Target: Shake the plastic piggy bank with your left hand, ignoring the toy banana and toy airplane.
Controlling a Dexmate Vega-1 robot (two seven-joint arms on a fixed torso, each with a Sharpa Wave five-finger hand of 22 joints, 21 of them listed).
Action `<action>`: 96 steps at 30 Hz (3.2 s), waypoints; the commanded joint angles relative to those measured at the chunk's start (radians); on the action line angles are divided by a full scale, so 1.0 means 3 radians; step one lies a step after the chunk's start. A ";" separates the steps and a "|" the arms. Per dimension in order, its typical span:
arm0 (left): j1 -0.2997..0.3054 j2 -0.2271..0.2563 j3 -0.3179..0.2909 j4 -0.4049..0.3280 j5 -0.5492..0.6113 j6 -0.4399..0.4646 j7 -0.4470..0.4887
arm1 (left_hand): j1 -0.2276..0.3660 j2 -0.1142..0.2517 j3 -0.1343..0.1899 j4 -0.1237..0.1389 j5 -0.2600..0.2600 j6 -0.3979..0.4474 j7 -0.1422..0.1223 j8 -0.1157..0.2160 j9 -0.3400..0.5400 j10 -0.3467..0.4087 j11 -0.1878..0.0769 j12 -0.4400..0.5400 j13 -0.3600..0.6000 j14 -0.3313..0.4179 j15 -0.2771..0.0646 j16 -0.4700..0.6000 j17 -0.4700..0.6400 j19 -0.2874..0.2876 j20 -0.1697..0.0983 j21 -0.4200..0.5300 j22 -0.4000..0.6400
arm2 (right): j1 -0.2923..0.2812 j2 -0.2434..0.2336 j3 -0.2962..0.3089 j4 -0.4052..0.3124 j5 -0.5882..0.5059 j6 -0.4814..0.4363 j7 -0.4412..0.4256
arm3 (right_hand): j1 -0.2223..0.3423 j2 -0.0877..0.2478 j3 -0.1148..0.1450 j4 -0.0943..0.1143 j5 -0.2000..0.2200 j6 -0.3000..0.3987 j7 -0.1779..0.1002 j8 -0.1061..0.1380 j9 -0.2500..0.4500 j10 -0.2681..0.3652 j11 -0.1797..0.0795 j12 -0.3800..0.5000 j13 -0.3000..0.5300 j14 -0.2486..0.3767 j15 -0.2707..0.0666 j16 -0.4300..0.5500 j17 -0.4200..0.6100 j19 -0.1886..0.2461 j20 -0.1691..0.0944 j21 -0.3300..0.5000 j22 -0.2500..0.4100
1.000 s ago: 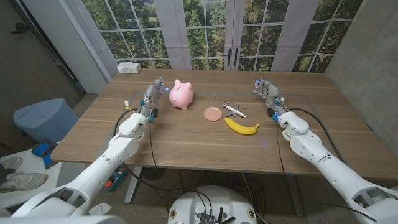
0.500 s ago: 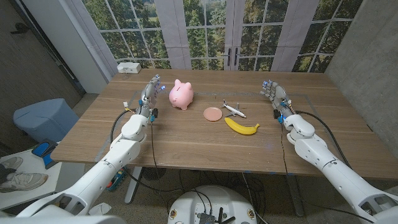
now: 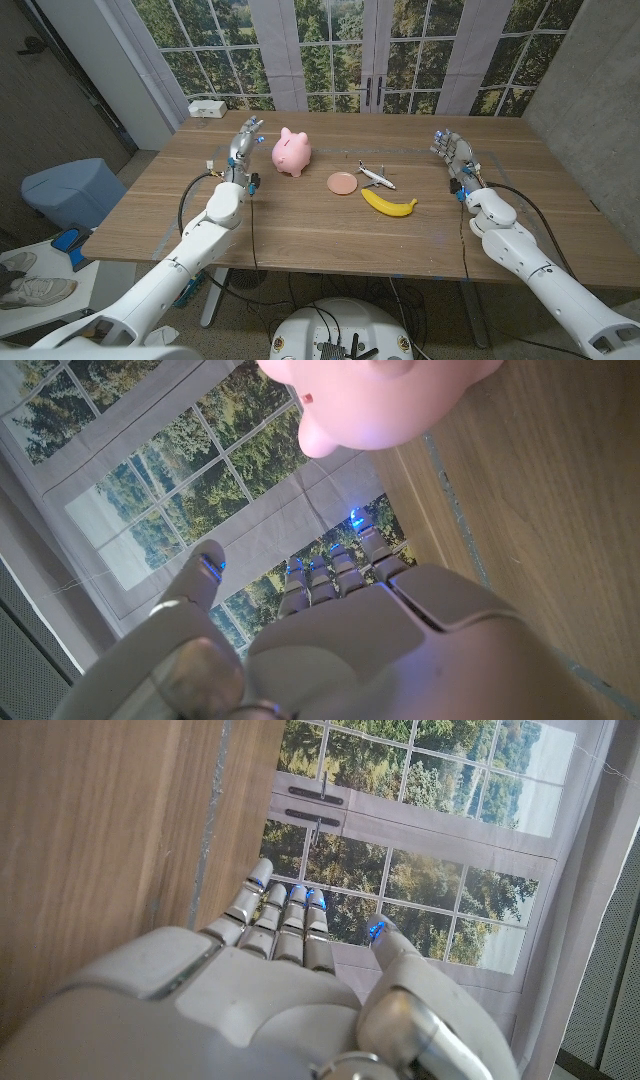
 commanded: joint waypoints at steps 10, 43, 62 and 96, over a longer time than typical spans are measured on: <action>0.0027 0.0349 0.0028 -0.1041 0.0491 0.1649 0.0429 | 0.0050 -0.0085 0.0000 -0.0067 0.0001 -0.0047 -0.0029 -0.0024 0.0020 -0.0026 -0.0027 -0.0044 0.0019 -0.0033 0.0006 -0.0037 0.0009 -0.0019 0.0012 -0.0073 0.0014 | -0.0362 -0.0194 0.0180 -0.0411 0.0010 -0.0022 -0.0151 | 0.0027 -0.0008 -0.0004 -0.0049 0.0020 0.0058 -0.0001 0.0011 0.0016 0.0035 0.0019 -0.0001 0.0001 0.0048 -0.0080 0.0017 -0.0004 0.0064 -0.0124 -0.0025 0.0013; -0.1182 0.1013 0.0841 -0.1519 0.0655 0.3820 -0.0623 | 0.0186 -0.0379 -0.0085 -0.0109 -0.0013 -0.0246 -0.0003 -0.0030 0.0034 -0.0070 -0.0075 -0.0067 0.0037 -0.0100 0.0035 -0.0055 0.0023 -0.0066 0.0035 -0.0249 0.0022 | -0.0549 -0.0208 0.0293 -0.0497 -0.0009 0.0059 -0.0206 | 0.0023 -0.0007 -0.0033 -0.0097 0.0028 0.0098 0.0008 0.0008 0.0019 0.0088 0.0045 -0.0016 -0.0012 0.0083 -0.0053 0.0031 -0.0021 0.0106 -0.0091 -0.0079 0.0017; -0.1823 0.0894 0.1437 -0.1482 0.0790 0.4593 -0.0959 | 0.0382 -0.0658 -0.0170 -0.0093 -0.0004 -0.0411 0.0020 0.0005 0.0047 -0.0254 -0.0019 -0.0088 0.0058 -0.0266 0.0136 -0.0068 0.0032 -0.0172 0.0139 -0.0436 0.0023 | -0.0577 -0.0217 0.0347 -0.0423 0.0045 0.0139 -0.0096 | 0.0015 -0.0010 -0.0051 -0.0118 0.0031 0.0130 0.0021 0.0010 0.0021 0.0125 0.0060 -0.0018 -0.0015 0.0113 -0.0023 0.0040 -0.0032 0.0158 -0.0074 -0.0097 0.0019; -0.2368 0.0562 0.2055 -0.0936 0.0729 0.4837 -0.1178 | 0.0510 -0.0758 -0.0306 -0.0071 0.0018 -0.0624 0.0100 0.0014 0.0054 -0.0433 0.0114 -0.0074 0.0067 -0.0360 0.0240 -0.0046 0.0037 -0.0148 0.0195 -0.0566 0.0028 | -0.0738 -0.0239 0.0454 -0.0462 0.0079 0.0192 -0.0108 | 0.0004 -0.0007 -0.0075 -0.0149 0.0035 0.0183 0.0036 0.0014 0.0024 0.0176 0.0081 -0.0024 -0.0015 0.0159 -0.0018 0.0053 -0.0048 0.0213 -0.0046 -0.0137 0.0022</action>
